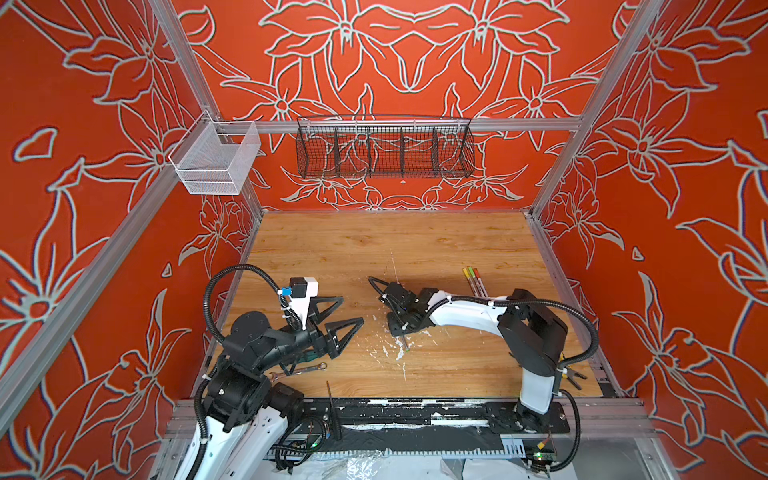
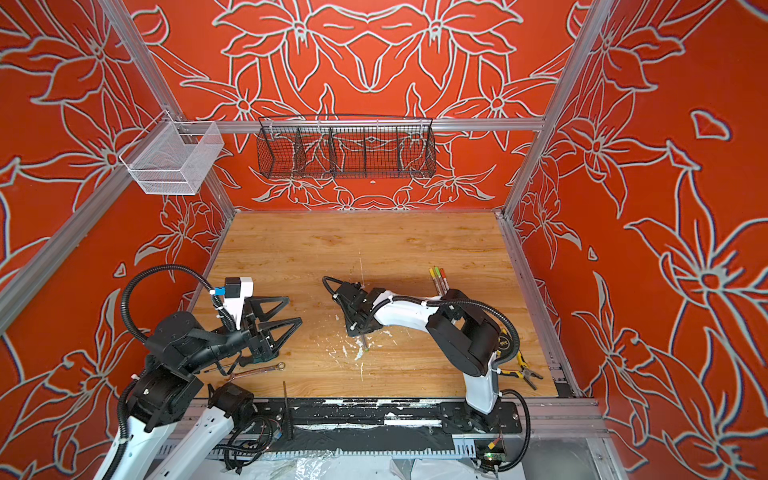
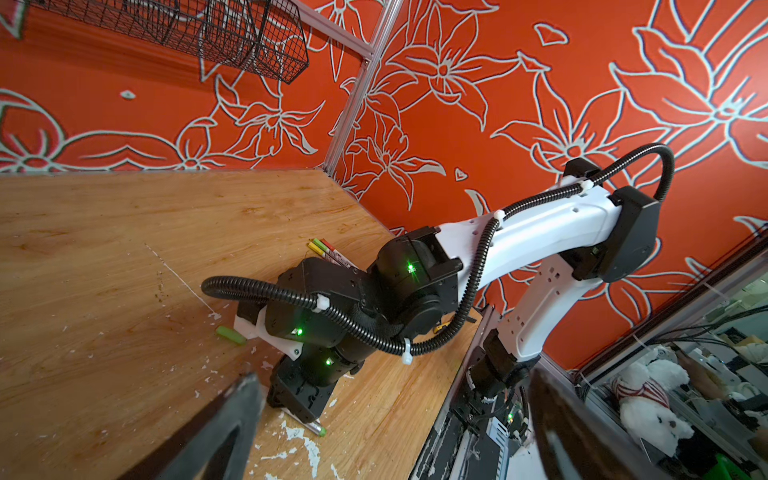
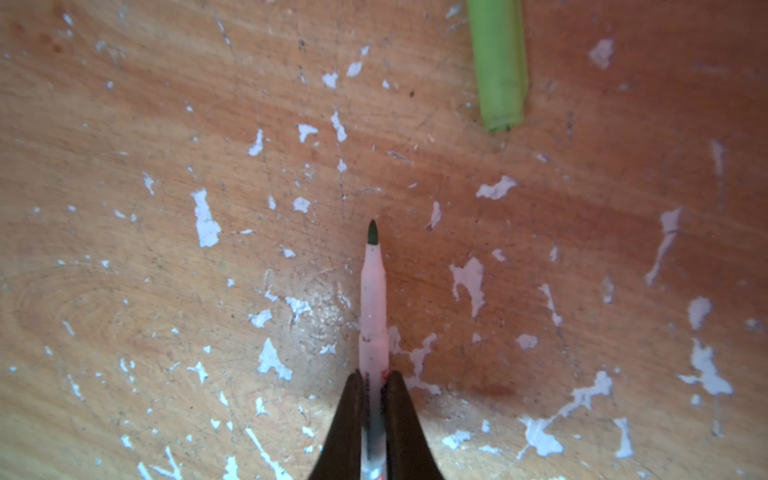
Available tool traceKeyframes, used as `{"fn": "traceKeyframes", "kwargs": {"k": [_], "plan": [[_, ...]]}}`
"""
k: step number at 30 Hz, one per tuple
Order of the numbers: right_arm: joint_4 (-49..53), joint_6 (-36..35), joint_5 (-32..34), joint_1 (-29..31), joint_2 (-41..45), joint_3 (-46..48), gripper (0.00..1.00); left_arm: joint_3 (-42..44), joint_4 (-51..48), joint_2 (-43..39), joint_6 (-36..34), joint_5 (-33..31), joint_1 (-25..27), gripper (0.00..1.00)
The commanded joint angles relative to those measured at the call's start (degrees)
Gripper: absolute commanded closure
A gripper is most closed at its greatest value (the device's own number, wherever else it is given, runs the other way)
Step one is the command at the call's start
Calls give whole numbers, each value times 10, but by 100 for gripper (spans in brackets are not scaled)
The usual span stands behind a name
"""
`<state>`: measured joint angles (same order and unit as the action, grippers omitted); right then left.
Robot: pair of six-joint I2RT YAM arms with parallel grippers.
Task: Insert the pens into the pen caps
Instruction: 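Lower the right gripper and grasp the white pen with green tip, then lift the white pen toward the left gripper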
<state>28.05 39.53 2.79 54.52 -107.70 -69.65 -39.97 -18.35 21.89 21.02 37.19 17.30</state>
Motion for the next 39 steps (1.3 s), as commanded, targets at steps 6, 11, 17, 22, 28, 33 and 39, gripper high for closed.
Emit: {"fn": "traceKeyframes", "kwargs": {"k": [6,11,17,22,28,33,39], "plan": [[-46,-56,-3,-5,63,16,95,17,42,23,39,19,-2,3],[-112,-108,-43,-10,145,61,95,19,48,29,44,16,-2,3],[-162,-153,-92,-13,236,100,95,31,69,35,59,15,-2,3],[-276,-189,-145,-13,336,176,95,32,78,54,63,32,-2,3],[-344,-209,-192,-13,406,211,95,39,121,90,87,87,-2,2],[-407,-196,-241,-12,418,218,94,51,162,114,110,110,-2,5],[-488,-168,-308,-10,406,219,94,56,182,116,114,107,-2,16]]}}
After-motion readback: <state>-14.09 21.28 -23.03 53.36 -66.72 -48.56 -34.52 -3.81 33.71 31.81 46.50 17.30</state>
